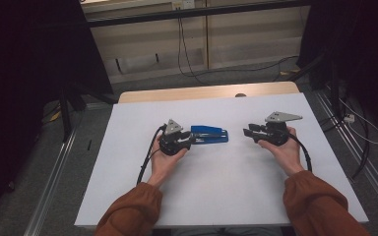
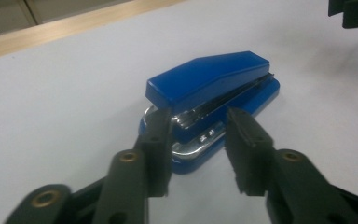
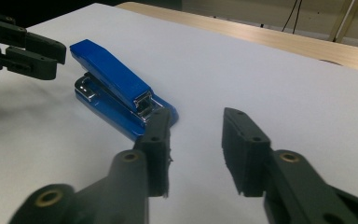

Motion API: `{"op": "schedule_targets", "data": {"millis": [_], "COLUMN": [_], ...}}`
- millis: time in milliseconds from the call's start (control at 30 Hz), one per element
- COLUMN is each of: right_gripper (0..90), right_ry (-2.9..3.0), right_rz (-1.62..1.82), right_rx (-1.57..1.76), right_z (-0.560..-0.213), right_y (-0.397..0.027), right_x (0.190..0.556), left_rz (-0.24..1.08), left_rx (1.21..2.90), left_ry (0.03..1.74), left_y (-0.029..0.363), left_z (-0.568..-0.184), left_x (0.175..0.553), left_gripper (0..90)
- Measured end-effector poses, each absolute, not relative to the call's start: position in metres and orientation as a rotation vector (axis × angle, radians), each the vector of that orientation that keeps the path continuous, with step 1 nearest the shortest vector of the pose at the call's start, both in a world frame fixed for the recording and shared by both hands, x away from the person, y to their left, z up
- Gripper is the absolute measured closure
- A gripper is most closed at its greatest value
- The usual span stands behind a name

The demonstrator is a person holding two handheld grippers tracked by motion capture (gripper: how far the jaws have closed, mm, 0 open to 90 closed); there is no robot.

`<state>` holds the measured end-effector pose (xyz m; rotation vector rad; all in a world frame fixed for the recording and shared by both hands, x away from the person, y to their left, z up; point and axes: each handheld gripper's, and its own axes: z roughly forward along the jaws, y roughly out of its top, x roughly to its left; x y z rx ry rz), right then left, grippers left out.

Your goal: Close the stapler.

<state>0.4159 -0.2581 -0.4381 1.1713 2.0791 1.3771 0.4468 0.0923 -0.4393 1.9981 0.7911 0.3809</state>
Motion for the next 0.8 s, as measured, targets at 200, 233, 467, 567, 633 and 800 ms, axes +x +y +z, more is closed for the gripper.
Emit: {"op": "schedule_targets", "data": {"millis": [200,233,467,567,633,800], "right_gripper": [31.1,26.9,6.8,2.7,3.1,4.2], "right_ry": [2.03,2.025,1.992,2.0,2.005,1.993], "right_rz": [1.396,1.399,1.333,1.36,1.35,1.366], "right_rx": [1.202,1.215,1.239,1.234,1.216,1.207], "right_z": [-0.438,-0.439,-0.438,-0.437,-0.435,-0.432], "right_y": [-0.255,-0.254,-0.248,-0.247,-0.246,-0.245], "right_x": [0.417,0.417,0.416,0.414,0.412,0.405], "left_rz": [0.379,0.382,0.449,0.421,0.405,0.432], "left_rx": [1.975,1.976,2.016,1.99,1.984,1.936], "left_ry": [0.818,0.822,0.801,0.809,0.8,0.779], "left_y": [0.096,0.096,0.097,0.1,0.102,0.107], "left_z": [-0.436,-0.436,-0.434,-0.431,-0.43,-0.423], "left_x": [0.446,0.445,0.444,0.443,0.44,0.43], "left_gripper": [34.1,29.9,5.3,4.7,4.6,4.1]}}
